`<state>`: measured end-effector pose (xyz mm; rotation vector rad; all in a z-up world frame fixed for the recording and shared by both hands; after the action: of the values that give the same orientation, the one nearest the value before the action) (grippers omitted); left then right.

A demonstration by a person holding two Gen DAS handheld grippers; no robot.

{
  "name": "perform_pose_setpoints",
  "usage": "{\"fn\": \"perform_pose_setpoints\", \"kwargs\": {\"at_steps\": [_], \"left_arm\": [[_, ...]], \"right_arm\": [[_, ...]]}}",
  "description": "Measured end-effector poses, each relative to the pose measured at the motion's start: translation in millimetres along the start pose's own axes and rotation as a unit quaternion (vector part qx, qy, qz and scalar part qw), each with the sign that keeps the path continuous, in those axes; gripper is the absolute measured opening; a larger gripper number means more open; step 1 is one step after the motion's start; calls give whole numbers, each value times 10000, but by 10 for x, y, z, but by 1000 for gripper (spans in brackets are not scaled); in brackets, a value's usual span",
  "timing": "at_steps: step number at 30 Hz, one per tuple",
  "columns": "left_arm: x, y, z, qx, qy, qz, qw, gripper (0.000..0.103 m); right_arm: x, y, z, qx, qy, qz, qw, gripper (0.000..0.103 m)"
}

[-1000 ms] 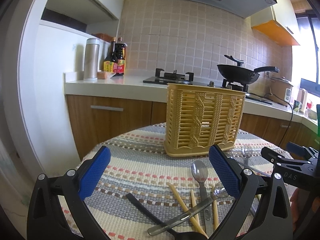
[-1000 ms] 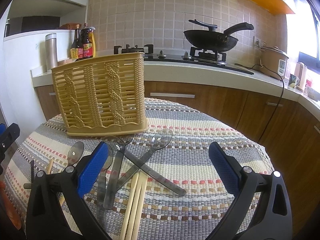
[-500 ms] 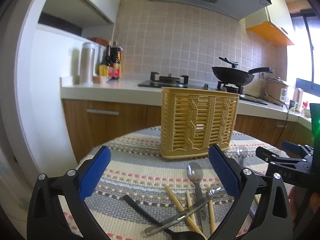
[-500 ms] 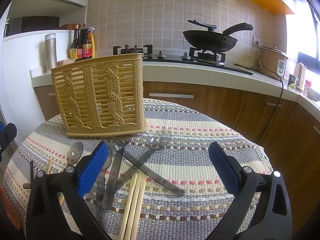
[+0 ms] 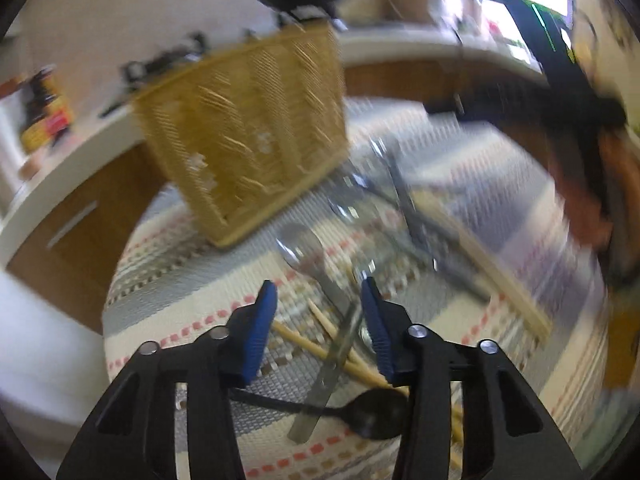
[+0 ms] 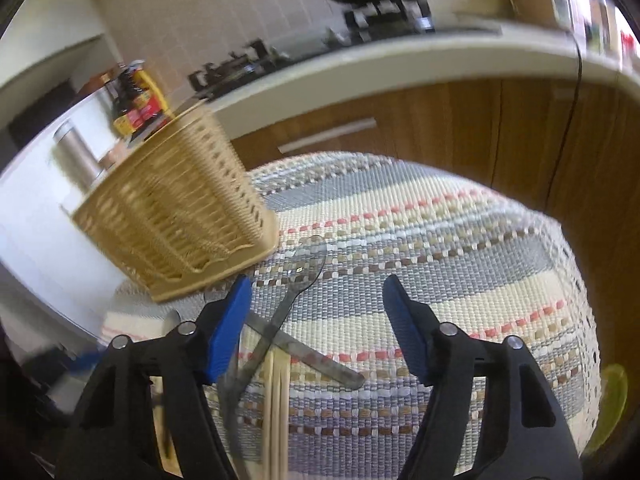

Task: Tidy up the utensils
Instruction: 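Grasp a clear plastic spoon with the left tool while the right tool grasps another clear spoon, then carry both clear spoons over the beige caddy and open both tools to drop them in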

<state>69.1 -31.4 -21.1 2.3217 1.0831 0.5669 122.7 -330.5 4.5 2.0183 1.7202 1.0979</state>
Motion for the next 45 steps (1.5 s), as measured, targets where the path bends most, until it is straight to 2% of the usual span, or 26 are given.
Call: {"fn": "perform_pose_setpoints", "kwargs": {"at_steps": [3, 6, 9, 14, 19, 22, 24, 26, 29, 34, 36, 39, 45], "left_arm": [[33, 14, 204, 533, -372, 167, 9977, 36], [100, 41, 378, 890, -654, 182, 9937, 34], [154, 70, 503, 1140, -815, 102, 9901, 30], [192, 182, 604, 1385, -1002, 129, 9852, 29], [224, 262, 708, 1544, -1010, 222, 9826, 29], [197, 266, 700, 1607, -1081, 337, 9805, 29], [201, 244, 683, 1649, -1180, 375, 9785, 30], [203, 241, 713, 1691, -1308, 368, 9762, 30], [226, 207, 693, 1723, -1470, 376, 9733, 30], [36, 236, 707, 1906, -995, 670, 9743, 29], [-40, 266, 698, 1959, -898, 713, 9739, 17], [-178, 305, 671, 1903, -621, 732, 9770, 10], [-197, 287, 421, 1535, -594, 345, 9858, 10]], "right_arm": [[-50, 168, 98, 486, -33, 199, 9986, 58], [34, 286, 242, 896, -217, 62, 9957, 56], [159, 331, 469, 1338, -470, -204, 9897, 50], [146, 334, 779, 1781, -635, 132, 9819, 49], [294, 365, 972, 1921, -935, 32, 9769, 49], [355, 326, 1091, 2048, -1140, -21, 9721, 44], [418, 307, 1126, 2007, -1311, -209, 9706, 44], [457, 291, 1146, 1984, -1429, -353, 9690, 38], [483, 260, 1204, 1956, -1503, -524, 9677, 34], [517, 195, 1135, 1965, -1518, -701, 9661, 32], [540, 171, 1131, 1975, -1513, -809, 9652, 31], [545, 100, 1051, 1953, -1425, -942, 9658, 31], [615, 45, 683, 1587, -1065, -1049, 9759, 31]]}}
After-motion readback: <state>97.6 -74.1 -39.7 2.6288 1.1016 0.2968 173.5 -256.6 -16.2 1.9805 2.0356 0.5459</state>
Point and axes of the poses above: each gripper's, at about its wrist camera, not at the fingertips, and z roughly the way its jaws point, x to its left, y to its top, the point moved 1 cm from there along z, roughly the way its jaws point, and after that the axes turned 4 degrees about y, right-handed, at the moved point
